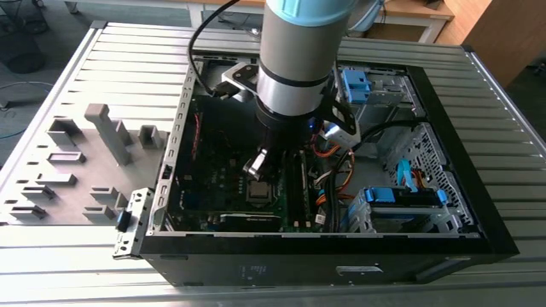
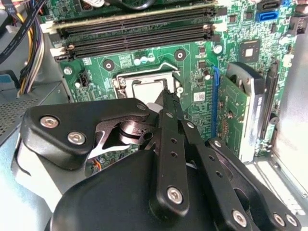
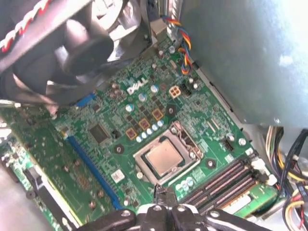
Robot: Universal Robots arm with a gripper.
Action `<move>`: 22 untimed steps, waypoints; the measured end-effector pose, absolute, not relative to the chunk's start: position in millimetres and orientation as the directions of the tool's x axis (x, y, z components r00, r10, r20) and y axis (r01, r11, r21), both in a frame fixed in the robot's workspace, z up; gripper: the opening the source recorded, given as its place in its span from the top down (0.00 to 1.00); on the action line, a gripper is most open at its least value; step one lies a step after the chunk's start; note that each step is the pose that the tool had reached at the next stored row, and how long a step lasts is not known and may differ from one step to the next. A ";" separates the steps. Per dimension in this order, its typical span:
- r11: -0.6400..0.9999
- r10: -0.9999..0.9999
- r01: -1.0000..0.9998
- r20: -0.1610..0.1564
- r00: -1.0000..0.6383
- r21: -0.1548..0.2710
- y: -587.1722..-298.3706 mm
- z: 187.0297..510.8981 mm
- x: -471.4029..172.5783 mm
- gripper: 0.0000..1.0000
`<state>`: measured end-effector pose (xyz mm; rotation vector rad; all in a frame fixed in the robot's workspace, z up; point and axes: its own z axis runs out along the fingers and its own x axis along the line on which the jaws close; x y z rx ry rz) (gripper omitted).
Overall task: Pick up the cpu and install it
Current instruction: 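Install the first cpu locking lever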
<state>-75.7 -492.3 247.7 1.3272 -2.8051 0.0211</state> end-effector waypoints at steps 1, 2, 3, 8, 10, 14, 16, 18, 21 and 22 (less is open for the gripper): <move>0.634 -0.773 -0.773 0.038 -0.634 0.002 -491.6 247.6 -77.7 0.89; 0.634 -0.773 -0.773 0.036 -0.634 0.000 -490.8 247.5 -79.5 0.89; 0.634 -0.773 -0.773 0.034 -0.634 -0.002 -490.4 247.6 -80.6 0.89; 0.634 -0.773 -0.773 0.028 -0.634 -0.006 -490.2 255.4 -81.4 0.89; 0.634 -0.773 -0.773 0.027 -0.634 -0.007 -490.2 258.6 -81.4 0.89; 0.634 -0.773 -0.773 0.025 -0.634 -0.008 -490.1 269.3 -81.4 0.89; 0.634 -0.773 -0.773 0.025 -0.634 -0.009 -490.2 272.5 -81.4 0.89; 0.634 -0.773 -0.773 0.016 -0.634 -0.004 -490.2 272.5 -81.5 0.89; 0.634 -0.773 -0.773 0.009 -0.634 0.000 -490.1 272.7 -81.7 0.89; 0.634 -0.773 -0.773 0.008 -0.634 0.000 -490.0 272.6 -81.8 0.89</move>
